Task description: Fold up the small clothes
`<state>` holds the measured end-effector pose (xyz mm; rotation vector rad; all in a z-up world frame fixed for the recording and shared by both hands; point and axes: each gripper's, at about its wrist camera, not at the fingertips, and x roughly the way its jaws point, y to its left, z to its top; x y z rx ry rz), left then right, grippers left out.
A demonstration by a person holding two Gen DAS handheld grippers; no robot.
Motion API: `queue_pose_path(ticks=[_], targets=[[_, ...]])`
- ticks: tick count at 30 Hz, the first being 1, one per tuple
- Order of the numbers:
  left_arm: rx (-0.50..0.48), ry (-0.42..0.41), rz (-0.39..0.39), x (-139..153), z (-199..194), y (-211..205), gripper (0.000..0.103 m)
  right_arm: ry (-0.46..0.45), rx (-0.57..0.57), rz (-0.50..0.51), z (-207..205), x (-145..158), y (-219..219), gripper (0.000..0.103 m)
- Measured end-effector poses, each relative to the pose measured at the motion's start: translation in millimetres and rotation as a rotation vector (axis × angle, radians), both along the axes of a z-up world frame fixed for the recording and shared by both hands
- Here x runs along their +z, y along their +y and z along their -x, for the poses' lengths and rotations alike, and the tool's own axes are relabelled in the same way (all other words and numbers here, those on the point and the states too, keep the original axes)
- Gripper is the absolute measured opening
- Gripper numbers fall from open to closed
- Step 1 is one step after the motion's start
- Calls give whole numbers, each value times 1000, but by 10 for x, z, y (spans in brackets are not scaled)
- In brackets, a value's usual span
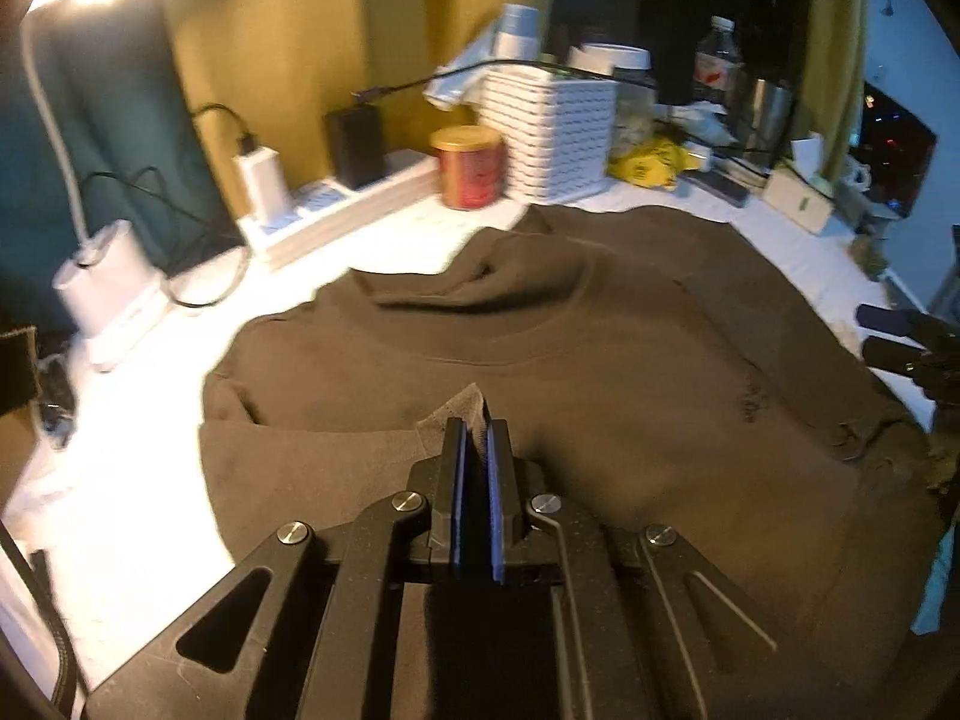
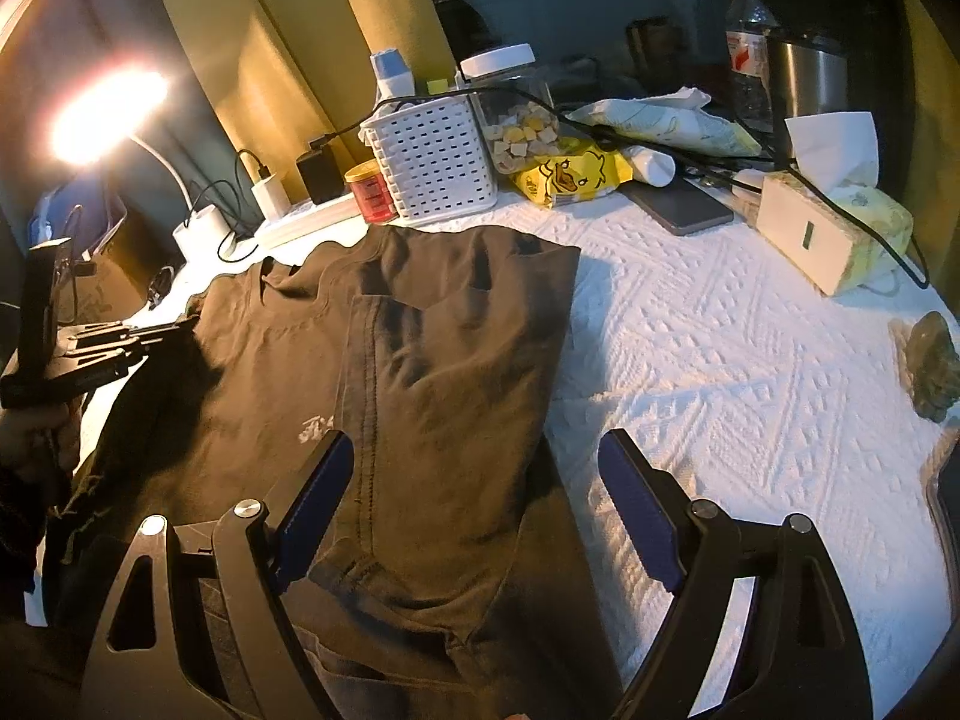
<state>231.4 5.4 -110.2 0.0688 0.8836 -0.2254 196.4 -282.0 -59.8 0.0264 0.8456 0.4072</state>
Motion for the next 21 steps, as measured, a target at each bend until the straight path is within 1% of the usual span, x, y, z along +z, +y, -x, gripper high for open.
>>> queue_pose_path(ticks=[3,4,5,6,7,8,9,10,12,15,21], targets=[[26,53,-10,-101,-41,-55,8,5,1,6,32,-14,10,86],[27,50,-3,-93,-15,-55,9,6,4,8,50,-13,16,86],[23,43,11,-67,26,-50,13,6,6,8,61,-12,18,86],[18,38,22,-31,79,-43,23,7,8,8,75,-10,23,86],[14,35,26,-8,120,-36,27,9,11,8,95,-11,34,86],[13,30,28,30,194,-25,40,10,12,8,102,-12,44,86],[14,26,32,55,268,-5,51,15,19,7,122,-18,67,86],[14,27,38,68,319,17,53,18,26,5,139,-23,86,86],[12,40,46,79,468,56,54,23,48,8,169,-38,149,86],[6,51,38,57,703,90,54,30,89,15,226,-59,276,86],[-27,73,-18,-101,1024,50,53,51,144,36,326,-123,474,86]])
